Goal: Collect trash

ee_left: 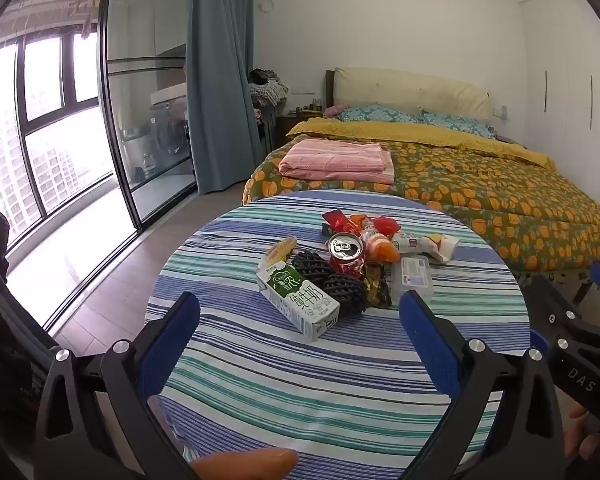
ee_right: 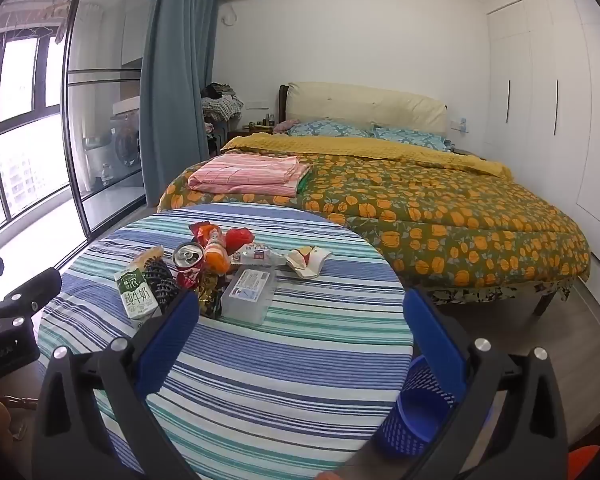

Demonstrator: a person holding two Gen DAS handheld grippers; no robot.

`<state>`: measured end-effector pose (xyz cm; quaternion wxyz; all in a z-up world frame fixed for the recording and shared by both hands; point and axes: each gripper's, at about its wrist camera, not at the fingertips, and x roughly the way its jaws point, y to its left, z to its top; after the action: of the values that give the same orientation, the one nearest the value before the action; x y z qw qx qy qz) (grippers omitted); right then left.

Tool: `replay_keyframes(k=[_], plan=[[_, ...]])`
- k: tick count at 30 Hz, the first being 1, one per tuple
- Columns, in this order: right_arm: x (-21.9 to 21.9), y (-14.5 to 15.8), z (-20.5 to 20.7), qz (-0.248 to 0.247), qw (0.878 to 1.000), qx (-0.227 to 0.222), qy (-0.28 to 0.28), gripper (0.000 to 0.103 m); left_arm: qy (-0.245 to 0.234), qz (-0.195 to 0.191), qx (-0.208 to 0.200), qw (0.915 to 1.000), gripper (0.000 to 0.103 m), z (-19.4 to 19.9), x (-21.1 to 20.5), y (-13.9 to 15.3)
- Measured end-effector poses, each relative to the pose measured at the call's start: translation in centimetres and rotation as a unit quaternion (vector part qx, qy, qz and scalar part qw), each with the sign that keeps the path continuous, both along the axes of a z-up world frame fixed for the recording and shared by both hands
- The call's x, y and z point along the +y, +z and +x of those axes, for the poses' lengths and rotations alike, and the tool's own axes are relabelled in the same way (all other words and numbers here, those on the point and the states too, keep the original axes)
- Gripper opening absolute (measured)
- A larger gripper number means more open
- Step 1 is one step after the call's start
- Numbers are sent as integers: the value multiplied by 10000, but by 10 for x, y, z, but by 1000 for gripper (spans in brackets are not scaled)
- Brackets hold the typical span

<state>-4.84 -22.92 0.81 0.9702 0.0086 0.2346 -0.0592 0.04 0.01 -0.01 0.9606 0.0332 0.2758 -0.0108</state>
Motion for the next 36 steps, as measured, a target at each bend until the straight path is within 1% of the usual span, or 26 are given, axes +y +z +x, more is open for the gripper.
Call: replay_keyframes(k=[15, 17, 36], plan=[[-1, -1, 0, 53, 10000, 5, 13, 99, -4, -15, 3, 10000, 99, -4, -2, -5], [-1, -1, 0, 53, 10000, 10, 14, 99, -16, 2, 5, 10000, 99, -1, -1, -2], [-2, -1, -1, 51, 10000, 24, 18, 99, -21, 0, 38, 10000, 99, -2, -5, -4]])
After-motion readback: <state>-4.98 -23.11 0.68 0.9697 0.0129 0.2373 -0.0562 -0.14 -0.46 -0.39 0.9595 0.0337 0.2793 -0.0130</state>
